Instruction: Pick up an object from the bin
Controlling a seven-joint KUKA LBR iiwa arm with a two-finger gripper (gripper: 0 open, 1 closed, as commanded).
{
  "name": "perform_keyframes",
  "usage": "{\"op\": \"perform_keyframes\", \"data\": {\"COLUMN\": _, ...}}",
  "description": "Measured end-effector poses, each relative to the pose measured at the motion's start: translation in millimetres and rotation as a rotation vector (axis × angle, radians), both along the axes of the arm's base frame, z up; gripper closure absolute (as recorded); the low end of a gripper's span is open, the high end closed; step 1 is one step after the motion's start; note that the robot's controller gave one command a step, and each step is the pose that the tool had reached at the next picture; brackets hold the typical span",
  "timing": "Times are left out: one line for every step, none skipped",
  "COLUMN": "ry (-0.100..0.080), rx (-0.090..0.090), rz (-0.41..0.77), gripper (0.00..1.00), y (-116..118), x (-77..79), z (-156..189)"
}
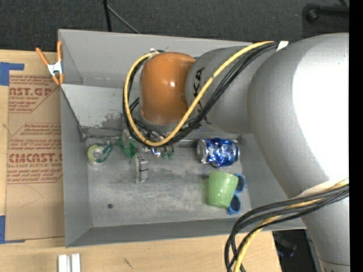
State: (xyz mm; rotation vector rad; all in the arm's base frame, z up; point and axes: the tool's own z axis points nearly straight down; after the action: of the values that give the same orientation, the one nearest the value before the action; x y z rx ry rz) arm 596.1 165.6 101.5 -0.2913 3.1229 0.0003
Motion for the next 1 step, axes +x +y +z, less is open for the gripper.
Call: {"op": "perform_keyframes", "data": {"ry": 0.001, "rx": 0.003, "rz": 0.071, "gripper": 0.00, "y": 74.6, "x": -6.7, "z": -1.3}}
